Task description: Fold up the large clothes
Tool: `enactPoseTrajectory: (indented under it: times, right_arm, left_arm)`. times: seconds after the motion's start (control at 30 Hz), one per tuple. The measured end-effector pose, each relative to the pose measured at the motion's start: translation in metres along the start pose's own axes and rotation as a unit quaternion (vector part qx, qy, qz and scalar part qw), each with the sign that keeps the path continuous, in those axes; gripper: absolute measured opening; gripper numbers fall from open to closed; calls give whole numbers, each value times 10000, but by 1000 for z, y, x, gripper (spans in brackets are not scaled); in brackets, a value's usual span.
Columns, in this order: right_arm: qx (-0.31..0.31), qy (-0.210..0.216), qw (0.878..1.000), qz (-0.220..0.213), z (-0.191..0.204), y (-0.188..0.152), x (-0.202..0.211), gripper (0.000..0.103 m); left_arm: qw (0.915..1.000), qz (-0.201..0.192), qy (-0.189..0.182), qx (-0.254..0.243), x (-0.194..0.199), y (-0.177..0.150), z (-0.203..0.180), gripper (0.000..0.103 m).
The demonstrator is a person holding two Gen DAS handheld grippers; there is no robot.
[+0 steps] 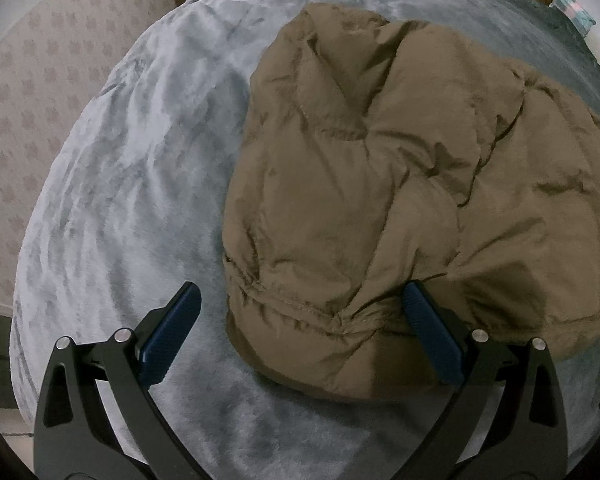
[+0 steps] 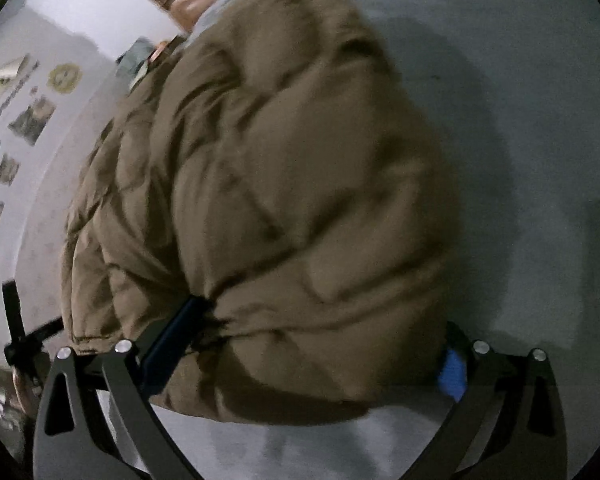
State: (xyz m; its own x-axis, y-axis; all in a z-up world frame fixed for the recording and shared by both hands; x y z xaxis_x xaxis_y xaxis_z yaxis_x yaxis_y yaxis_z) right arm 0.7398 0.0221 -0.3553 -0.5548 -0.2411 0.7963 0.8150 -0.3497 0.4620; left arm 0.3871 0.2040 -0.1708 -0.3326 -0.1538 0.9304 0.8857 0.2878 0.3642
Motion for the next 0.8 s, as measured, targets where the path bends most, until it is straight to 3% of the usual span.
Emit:
enactPoseTrajectory:
  times: [0.3, 0.53, 0.8]
  right_arm:
    - [416, -187, 9982, 402, 19, 10, -10, 96]
    - [918, -500, 9933, 485, 37, 15, -5, 68]
    - [943, -590, 9925, 507, 49, 15, -4, 67]
  left_arm:
    - [9999, 64, -96, 91, -2, 4, 1, 100]
    - [9993, 160, -283, 203, -2, 10, 8, 100]
    - [9908, 602, -1080, 541, -23, 3, 21, 100]
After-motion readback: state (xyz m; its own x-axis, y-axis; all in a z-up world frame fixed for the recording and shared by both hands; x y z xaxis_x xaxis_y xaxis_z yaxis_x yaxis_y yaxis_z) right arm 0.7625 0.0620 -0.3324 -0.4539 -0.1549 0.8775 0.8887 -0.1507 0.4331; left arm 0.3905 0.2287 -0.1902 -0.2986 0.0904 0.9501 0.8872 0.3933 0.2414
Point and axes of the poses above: each gripper's, at about its wrist camera, not at the fingertips, and x roughly against the way its jaws point, z to its left, y to its top, the point moved 6 cm from there along -x, roughly the way its jaws point, and after that the axes turned 9 degrees about x, right-handed, at the moved point
